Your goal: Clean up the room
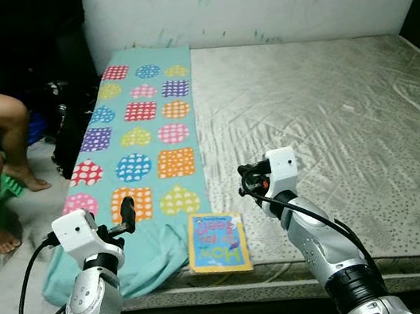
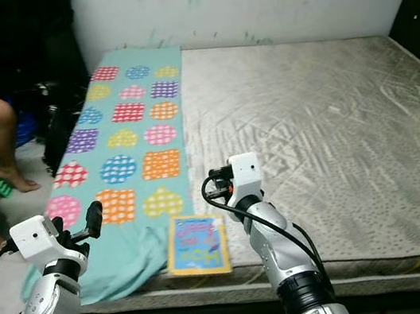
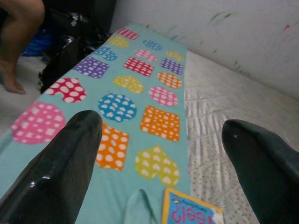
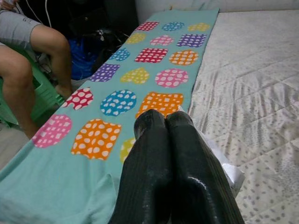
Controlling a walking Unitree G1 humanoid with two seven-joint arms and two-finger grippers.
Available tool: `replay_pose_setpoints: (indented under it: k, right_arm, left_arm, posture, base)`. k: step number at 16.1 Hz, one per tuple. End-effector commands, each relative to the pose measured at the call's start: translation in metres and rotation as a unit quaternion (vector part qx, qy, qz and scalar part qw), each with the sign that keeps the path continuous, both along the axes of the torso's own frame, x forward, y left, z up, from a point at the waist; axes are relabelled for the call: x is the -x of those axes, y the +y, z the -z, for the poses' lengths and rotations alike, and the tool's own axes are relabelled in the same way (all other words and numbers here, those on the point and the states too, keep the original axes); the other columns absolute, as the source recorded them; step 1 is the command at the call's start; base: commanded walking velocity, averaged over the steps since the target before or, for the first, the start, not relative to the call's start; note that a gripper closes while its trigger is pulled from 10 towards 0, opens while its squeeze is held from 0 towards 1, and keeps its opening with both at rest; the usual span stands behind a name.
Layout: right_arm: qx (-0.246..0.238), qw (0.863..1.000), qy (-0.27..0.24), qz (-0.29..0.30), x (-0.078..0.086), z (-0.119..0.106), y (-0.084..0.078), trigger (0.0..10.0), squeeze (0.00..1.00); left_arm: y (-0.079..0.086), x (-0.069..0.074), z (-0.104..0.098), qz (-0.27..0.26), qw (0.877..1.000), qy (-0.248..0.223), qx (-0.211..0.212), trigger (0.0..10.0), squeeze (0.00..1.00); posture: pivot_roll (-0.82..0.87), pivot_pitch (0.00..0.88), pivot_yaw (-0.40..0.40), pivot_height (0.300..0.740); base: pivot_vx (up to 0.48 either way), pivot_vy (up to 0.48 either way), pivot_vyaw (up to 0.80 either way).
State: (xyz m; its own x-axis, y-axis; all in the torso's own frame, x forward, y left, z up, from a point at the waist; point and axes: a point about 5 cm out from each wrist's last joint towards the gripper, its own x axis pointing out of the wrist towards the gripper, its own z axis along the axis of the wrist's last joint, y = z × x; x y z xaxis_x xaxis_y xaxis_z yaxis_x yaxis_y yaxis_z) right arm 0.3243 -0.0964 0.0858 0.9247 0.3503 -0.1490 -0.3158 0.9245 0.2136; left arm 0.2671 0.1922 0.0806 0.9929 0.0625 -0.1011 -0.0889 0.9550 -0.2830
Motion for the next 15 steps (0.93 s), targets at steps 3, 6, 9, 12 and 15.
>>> replay_pose_setpoints:
  k: [3,6,9,12,15]
  right_arm:
    - [0.002,1.000,-0.008,0.004,-0.0029,-0.0036,-0.0018,10.0,0.00]
    - [0.001,1.000,-0.006,0.003,-0.0028,-0.0028,-0.0010,10.0,0.00]
    - [0.002,1.000,-0.005,0.002,-0.0033,-0.0025,-0.0003,10.0,0.00]
    - [0.002,1.000,-0.005,0.001,-0.0033,-0.0027,-0.0004,10.0,0.00]
    - [0.002,1.000,-0.008,-0.004,-0.0026,-0.0036,0.0010,10.0,0.00]
  left_arm:
    - [-0.0002,-0.0017,0.0006,0.001,1.000,0.006,-0.003,10.0,0.00]
    - [0.0001,-0.0024,0.0008,0.002,1.000,0.007,-0.004,10.0,0.00]
    - [0.0004,-0.0030,0.0012,0.002,1.000,0.009,-0.003,10.0,0.00]
    - [0.0000,-0.0036,0.0011,0.002,1.000,0.009,-0.005,10.0,0.00]
    - [-0.0004,-0.0036,0.0026,0.000,1.000,0.015,-0.004,10.0,0.00]
  posture:
    - [-0.07,0.037,-0.044,0.740]
    - [-0.07,0.034,-0.043,0.740]
    - [-0.07,0.037,-0.042,0.740]
    - [-0.08,0.046,-0.047,0.740]
    - [-0.08,0.048,-0.048,0.740]
  base:
    - [0.000,0.447,0.00]
    - [0.000,0.471,0.00]
    - [0.000,0.480,0.00]
    - [0.000,0.480,0.00]
    - [0.000,0.480,0.00]
